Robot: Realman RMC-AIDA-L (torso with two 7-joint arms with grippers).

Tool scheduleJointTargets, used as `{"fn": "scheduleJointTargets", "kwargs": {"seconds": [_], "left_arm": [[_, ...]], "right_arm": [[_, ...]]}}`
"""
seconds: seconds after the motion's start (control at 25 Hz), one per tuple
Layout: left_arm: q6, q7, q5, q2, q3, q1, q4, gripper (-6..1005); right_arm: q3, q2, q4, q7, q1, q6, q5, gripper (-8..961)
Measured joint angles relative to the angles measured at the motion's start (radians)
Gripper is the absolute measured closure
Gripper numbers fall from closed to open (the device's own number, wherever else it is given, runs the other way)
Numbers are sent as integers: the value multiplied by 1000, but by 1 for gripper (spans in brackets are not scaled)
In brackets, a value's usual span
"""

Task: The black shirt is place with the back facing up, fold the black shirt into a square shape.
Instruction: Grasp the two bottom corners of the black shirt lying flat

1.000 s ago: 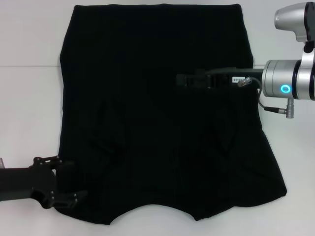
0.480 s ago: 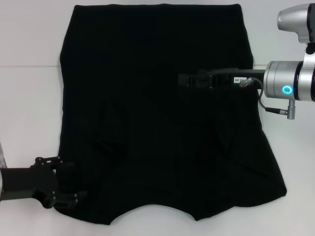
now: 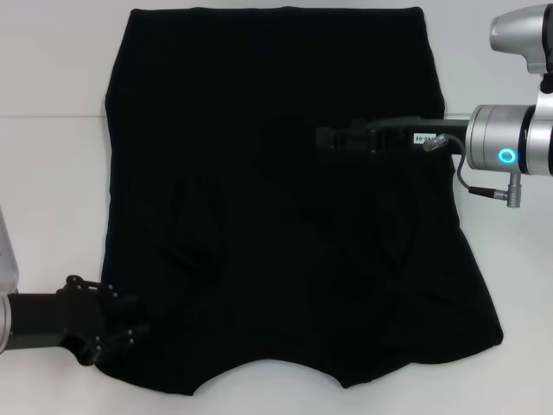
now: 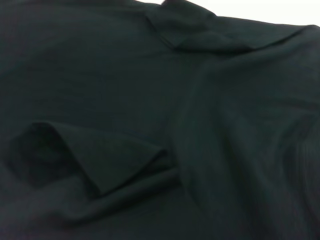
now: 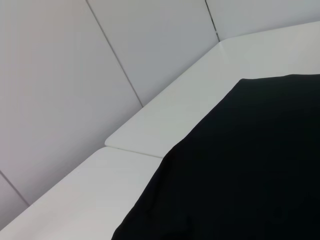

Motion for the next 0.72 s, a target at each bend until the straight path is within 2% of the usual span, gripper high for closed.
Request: {"fn": "scheduleJointTargets", "kwargs": {"seconds": [0.28,0.48,0.72], "left_arm": [[-1,-1,7,0,4,-5,-2,589],[-3,-9,9,2,3,-13,-5,853],[3,-26,3,3,-10,-10,0,968]], "right_arm": [[0,-1,-3,-2,0,8,0,100],[0,1,-5,-4,0,11,0,100],[0,0,-5,-3,0,21,0,100]]}}
